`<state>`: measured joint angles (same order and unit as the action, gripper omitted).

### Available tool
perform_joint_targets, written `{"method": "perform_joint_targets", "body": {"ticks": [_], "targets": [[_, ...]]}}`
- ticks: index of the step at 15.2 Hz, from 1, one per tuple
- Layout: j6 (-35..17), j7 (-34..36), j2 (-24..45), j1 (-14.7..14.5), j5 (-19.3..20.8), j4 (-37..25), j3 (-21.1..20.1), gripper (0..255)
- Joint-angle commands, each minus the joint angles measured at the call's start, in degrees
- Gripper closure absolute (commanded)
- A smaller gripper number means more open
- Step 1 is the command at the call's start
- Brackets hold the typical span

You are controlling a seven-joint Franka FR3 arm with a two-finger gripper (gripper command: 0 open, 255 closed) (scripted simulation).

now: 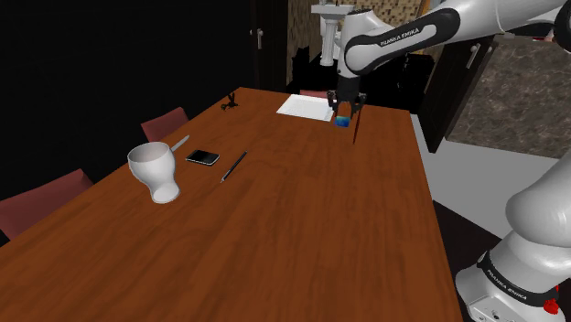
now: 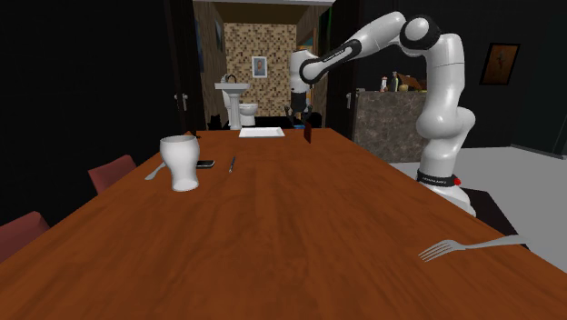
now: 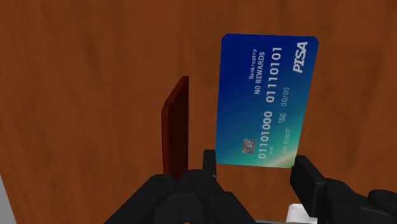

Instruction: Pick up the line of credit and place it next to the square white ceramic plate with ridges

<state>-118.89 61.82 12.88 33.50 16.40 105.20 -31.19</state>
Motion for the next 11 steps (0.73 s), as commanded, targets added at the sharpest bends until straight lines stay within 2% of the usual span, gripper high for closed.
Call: {"method": "perform_joint_targets", "body": {"ticks": [1,11], "targets": [[0.21,-2.21,1.60,1.10,0.49,-2.00,0.98,255],[-5.44,-0.57,4.70,0.90,3.01,1.09,2.00,255]]}}
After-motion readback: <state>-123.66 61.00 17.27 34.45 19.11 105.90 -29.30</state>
